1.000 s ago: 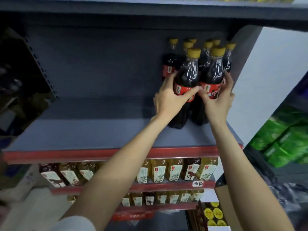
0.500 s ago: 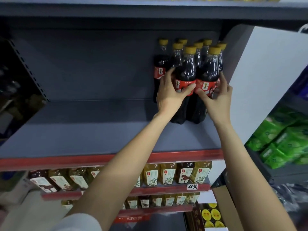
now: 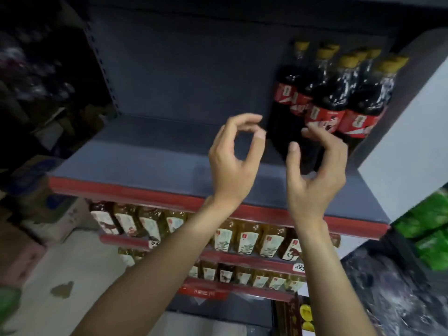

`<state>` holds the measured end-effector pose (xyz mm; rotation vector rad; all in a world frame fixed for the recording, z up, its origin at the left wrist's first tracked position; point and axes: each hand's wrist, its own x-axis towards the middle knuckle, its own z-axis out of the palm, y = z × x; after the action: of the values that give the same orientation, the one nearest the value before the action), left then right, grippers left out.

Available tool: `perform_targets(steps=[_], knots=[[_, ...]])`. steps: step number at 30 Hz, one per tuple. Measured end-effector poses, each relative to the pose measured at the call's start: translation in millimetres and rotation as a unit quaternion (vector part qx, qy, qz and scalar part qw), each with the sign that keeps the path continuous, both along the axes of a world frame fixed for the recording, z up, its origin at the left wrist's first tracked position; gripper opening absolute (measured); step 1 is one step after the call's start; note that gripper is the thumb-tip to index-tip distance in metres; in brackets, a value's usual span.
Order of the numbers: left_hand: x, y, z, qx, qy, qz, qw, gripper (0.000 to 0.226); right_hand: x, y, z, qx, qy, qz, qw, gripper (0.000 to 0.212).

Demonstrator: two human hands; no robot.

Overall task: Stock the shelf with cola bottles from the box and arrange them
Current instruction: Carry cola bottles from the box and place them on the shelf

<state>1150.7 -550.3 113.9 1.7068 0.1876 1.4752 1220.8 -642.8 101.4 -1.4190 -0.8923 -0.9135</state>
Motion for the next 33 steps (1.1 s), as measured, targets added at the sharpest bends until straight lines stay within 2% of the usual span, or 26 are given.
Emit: perform_targets(steps=[3, 5, 7, 9, 11, 14, 17, 20, 25, 30, 33], knots=[[-72.8, 25.0, -17.2, 0.03, -0.019, 0.065, 0.997, 0.013, -59.6, 34.2, -9.3, 0.015, -0.03, 0.083, 0.996, 0.014], [-129.5, 44.5, -31.1, 0.04, -0.001, 0.116, 0.992, 0.014, -103.9, 58.7, -20.2, 0.001, -0.035, 0.141, 0.989, 0.01], [-191.0, 64.1, -47.7, 0.044, 0.062, 0.16, 0.984, 0.014, -150.4, 83.4, -36.7, -0.047, -0.014, 0.211, 0.976, 0.01], [-257.3, 85.5, -71.2, 0.034, 0.162, 0.19, 0.968, 0.016, -198.7, 109.6, -58.9, -0.139, 0.027, 0.286, 0.948, 0.014], [-328.4, 107.8, -100.5, -0.02, 0.274, 0.216, 0.937, 0.024, -246.9, 136.5, -86.3, -0.247, 0.074, 0.351, 0.9, 0.022], [-435.1, 137.3, -144.3, -0.095, 0.423, 0.274, 0.858, 0.038, -319.0, 176.9, -129.5, -0.384, 0.125, 0.404, 0.821, 0.038], [-534.0, 164.6, -177.7, -0.16, 0.497, 0.317, 0.792, 0.028, -389.8, 220.3, -170.8, -0.475, 0.148, 0.428, 0.755, 0.042], [-615.3, 190.7, -208.2, -0.235, 0.495, 0.35, 0.759, 0.024, -451.8, 265.2, -207.8, -0.543, 0.155, 0.433, 0.703, 0.042], [-720.1, 254.4, -247.7, -0.338, 0.426, 0.394, 0.741, 0.021, -541.3, 351.2, -239.7, -0.624, 0.1, 0.423, 0.649, 0.037], [-790.1, 374.6, -269.4, -0.34, 0.442, 0.407, 0.724, 0.022, -605.6, 463.6, -260.2, -0.642, 0.064, 0.42, 0.638, 0.038], [-817.6, 457.3, -280.2, -0.324, 0.469, 0.397, 0.719, 0.024, -636.8, 539.7, -274.5, -0.635, 0.068, 0.419, 0.645, 0.036]])
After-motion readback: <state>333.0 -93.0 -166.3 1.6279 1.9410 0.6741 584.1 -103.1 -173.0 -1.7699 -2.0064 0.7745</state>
